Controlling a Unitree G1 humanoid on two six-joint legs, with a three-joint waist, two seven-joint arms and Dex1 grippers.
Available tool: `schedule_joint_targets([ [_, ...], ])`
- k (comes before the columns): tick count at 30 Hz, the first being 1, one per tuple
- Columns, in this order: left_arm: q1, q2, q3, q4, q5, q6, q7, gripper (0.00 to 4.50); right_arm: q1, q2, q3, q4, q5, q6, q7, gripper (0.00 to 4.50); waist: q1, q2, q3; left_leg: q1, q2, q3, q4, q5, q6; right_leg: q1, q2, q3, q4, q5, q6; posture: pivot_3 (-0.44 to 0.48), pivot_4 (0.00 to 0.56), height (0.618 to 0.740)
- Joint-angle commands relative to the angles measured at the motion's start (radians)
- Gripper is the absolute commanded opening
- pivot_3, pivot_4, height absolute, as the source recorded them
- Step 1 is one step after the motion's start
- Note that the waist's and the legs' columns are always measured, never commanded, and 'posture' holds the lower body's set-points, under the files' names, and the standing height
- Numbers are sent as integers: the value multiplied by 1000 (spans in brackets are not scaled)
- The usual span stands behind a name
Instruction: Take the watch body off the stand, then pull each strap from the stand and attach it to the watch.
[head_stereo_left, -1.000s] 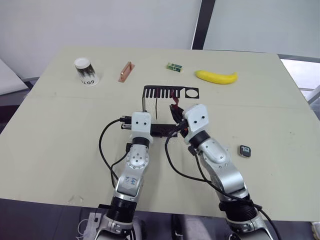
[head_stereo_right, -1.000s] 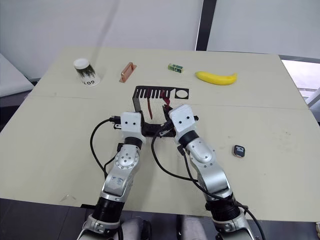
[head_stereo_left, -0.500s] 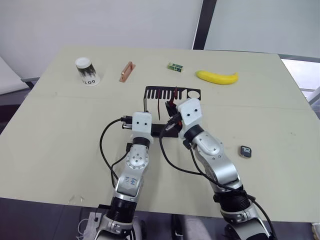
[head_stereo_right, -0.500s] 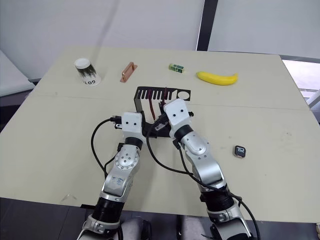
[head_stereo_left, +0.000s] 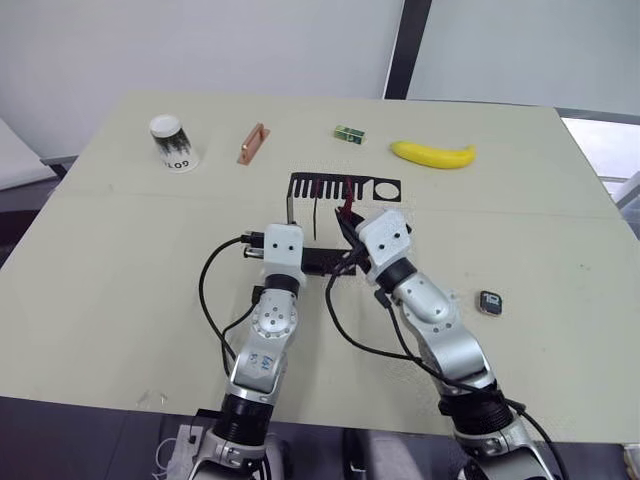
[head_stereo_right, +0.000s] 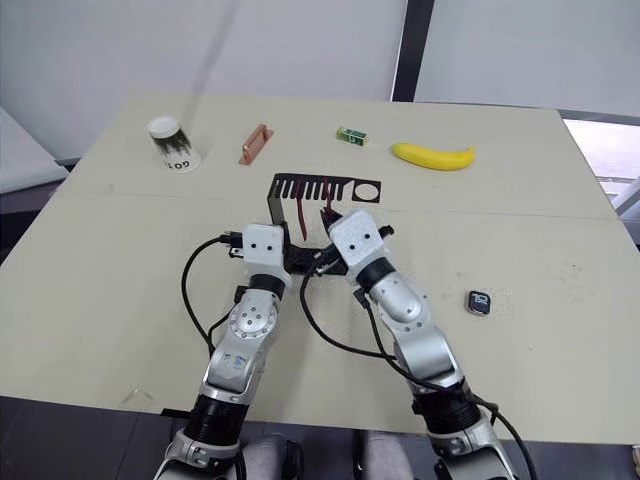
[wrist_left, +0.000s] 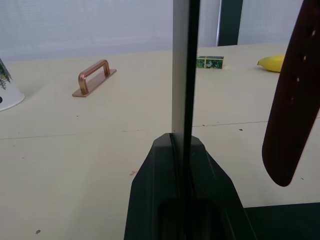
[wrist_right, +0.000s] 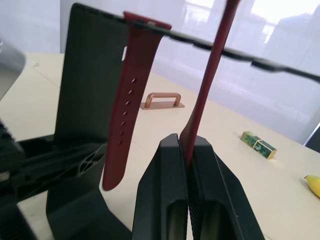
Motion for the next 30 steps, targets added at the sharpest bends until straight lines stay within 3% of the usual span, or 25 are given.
schedule_joint_targets([
  [1,27,-38,-7,4,-2,11,-7,0,18,-6,6,-61,1,-45,34,40,0,0,0,0,0,0,0,0,0,0,0,0,0,0,0,0,150,739],
  [6,38,-46,-3,-10,-47,-8,-42,0,69,-25,-8,-89,24,-47,75,40,1,0,0,0,0,0,0,0,0,0,0,0,0,0,0,0,150,739],
  [9,50,-39,-11,-30,-46,7,-49,991,94,-43,-31,-111,40,-44,91,0,0,0,0,0,0,0,0,0,0,0,0,0,0,0,0,0,150,739],
  [12,88,-16,-34,-76,-65,40,-99,2392,119,-70,-58,-139,68,-32,117,0,-2,0,0,0,0,0,0,0,0,0,0,0,0,0,0,0,150,739],
  [18,227,52,-42,-229,-91,92,-192,2392,168,-133,-134,-207,199,36,208,0,-6,-1,0,0,0,0,-1,0,0,0,0,1,0,0,0,0,150,739],
  [22,315,83,-30,-345,-174,141,-292,2392,212,-163,-190,-265,359,111,285,0,-6,-1,0,0,0,0,-1,0,0,0,0,1,0,0,0,0,150,739],
  [27,426,185,-3,-459,-273,163,-436,2392,279,-232,-231,-317,477,149,383,0,-12,-1,1,1,0,0,-2,0,0,0,0,2,0,0,-1,0,150,739],
  [30,460,241,43,-500,-340,154,-511,3333,316,-258,-274,-331,547,149,422,0,-17,-1,1,1,0,0,-2,-1,1,0,0,2,-1,0,-1,0,150,739],
])
